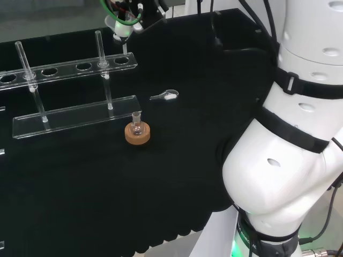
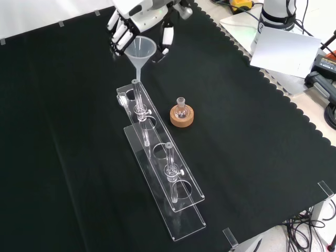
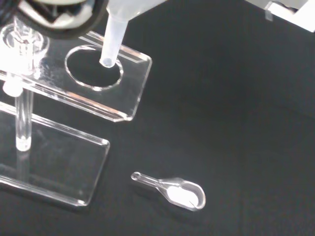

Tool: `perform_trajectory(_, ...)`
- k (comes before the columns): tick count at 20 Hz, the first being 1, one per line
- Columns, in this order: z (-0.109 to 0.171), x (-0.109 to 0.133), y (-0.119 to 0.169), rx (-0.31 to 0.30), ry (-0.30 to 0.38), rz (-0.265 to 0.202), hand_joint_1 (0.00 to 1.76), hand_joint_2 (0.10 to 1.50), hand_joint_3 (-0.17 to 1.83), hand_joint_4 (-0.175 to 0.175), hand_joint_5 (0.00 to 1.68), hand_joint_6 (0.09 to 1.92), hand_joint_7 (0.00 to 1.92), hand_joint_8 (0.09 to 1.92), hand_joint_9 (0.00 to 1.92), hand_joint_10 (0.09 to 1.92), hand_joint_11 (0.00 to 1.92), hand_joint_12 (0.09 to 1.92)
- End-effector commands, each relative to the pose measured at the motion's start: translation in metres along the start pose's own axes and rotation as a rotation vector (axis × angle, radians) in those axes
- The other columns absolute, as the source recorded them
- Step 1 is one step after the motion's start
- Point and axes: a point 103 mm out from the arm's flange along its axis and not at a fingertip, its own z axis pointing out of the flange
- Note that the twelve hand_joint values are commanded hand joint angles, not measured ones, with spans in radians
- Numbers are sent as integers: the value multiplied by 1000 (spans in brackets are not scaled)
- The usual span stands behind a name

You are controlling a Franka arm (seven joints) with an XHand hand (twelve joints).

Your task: Pick up the funnel from the transparent funnel stand.

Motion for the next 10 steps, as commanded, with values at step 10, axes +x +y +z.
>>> perform_trajectory(10,5,-1,-63,38,-15,74,929,733,659,24,704,721,641,656,1029,395,693,1225)
